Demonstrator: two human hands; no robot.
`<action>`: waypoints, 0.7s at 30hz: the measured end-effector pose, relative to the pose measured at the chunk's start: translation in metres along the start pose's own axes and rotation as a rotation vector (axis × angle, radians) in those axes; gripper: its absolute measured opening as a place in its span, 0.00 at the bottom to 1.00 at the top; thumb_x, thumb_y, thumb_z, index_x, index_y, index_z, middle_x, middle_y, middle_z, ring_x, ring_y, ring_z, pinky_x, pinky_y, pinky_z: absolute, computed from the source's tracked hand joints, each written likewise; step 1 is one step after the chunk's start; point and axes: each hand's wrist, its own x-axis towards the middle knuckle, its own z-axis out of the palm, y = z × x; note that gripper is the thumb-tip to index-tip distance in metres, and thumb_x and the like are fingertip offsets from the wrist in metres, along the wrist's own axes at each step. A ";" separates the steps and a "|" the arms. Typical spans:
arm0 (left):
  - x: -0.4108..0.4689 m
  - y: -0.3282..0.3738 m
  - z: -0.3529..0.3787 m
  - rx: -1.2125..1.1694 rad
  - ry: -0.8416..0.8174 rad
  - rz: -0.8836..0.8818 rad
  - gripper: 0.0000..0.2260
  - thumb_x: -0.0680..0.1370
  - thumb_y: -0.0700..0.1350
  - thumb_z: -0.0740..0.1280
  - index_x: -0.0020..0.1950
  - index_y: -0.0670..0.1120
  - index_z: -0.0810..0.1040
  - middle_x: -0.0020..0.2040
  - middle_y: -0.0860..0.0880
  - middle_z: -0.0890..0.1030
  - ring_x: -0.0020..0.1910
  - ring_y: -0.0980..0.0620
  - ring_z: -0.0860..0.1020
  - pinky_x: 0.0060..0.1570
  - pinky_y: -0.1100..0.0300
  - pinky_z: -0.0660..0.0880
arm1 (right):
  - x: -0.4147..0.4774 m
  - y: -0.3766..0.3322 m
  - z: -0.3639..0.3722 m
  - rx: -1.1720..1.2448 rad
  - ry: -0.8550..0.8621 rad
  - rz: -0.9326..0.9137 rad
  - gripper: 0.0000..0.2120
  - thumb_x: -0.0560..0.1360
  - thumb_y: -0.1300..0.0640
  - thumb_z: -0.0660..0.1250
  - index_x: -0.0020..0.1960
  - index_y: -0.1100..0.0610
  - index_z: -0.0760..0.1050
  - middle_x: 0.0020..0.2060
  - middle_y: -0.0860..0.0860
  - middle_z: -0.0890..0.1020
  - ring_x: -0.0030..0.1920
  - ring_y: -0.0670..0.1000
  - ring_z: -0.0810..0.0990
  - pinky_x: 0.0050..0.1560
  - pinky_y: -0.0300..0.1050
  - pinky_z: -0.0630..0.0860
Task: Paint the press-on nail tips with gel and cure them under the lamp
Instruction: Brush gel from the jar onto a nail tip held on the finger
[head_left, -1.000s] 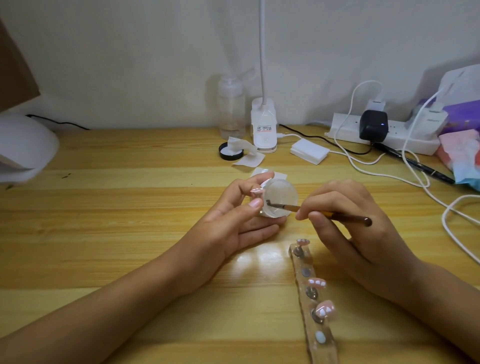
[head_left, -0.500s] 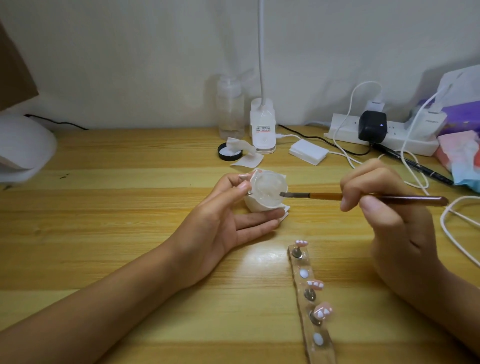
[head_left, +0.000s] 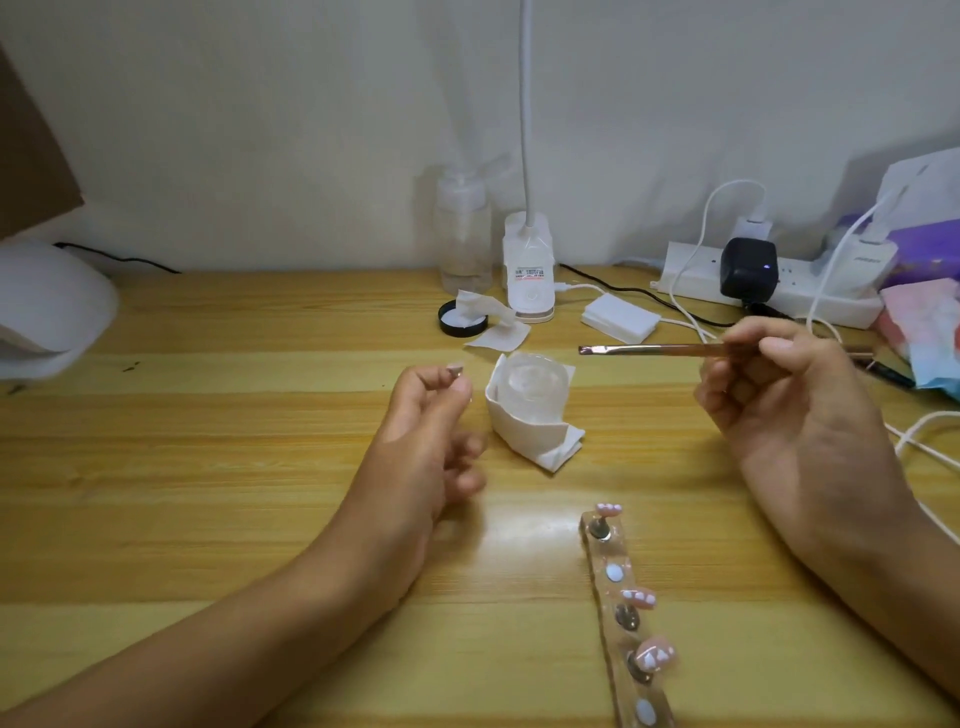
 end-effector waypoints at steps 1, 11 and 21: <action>-0.004 -0.002 -0.001 0.042 0.006 0.024 0.06 0.77 0.52 0.67 0.41 0.61 0.78 0.36 0.56 0.77 0.26 0.59 0.70 0.24 0.65 0.61 | 0.000 0.000 0.001 0.028 0.022 0.024 0.09 0.76 0.60 0.63 0.42 0.52 0.80 0.36 0.47 0.79 0.38 0.44 0.78 0.42 0.36 0.77; -0.009 -0.001 0.002 0.170 -0.265 0.142 0.02 0.72 0.43 0.69 0.44 0.46 0.80 0.38 0.57 0.82 0.35 0.62 0.76 0.34 0.68 0.73 | 0.002 0.002 0.004 0.060 -0.019 0.153 0.10 0.73 0.58 0.64 0.42 0.56 0.85 0.35 0.49 0.78 0.36 0.44 0.77 0.39 0.36 0.77; -0.005 0.000 0.005 0.091 -0.258 0.091 0.06 0.71 0.42 0.70 0.40 0.54 0.82 0.36 0.56 0.80 0.35 0.59 0.77 0.37 0.69 0.76 | 0.002 0.002 0.005 -0.028 0.059 0.096 0.05 0.71 0.58 0.65 0.47 0.56 0.74 0.36 0.47 0.79 0.34 0.44 0.78 0.38 0.35 0.78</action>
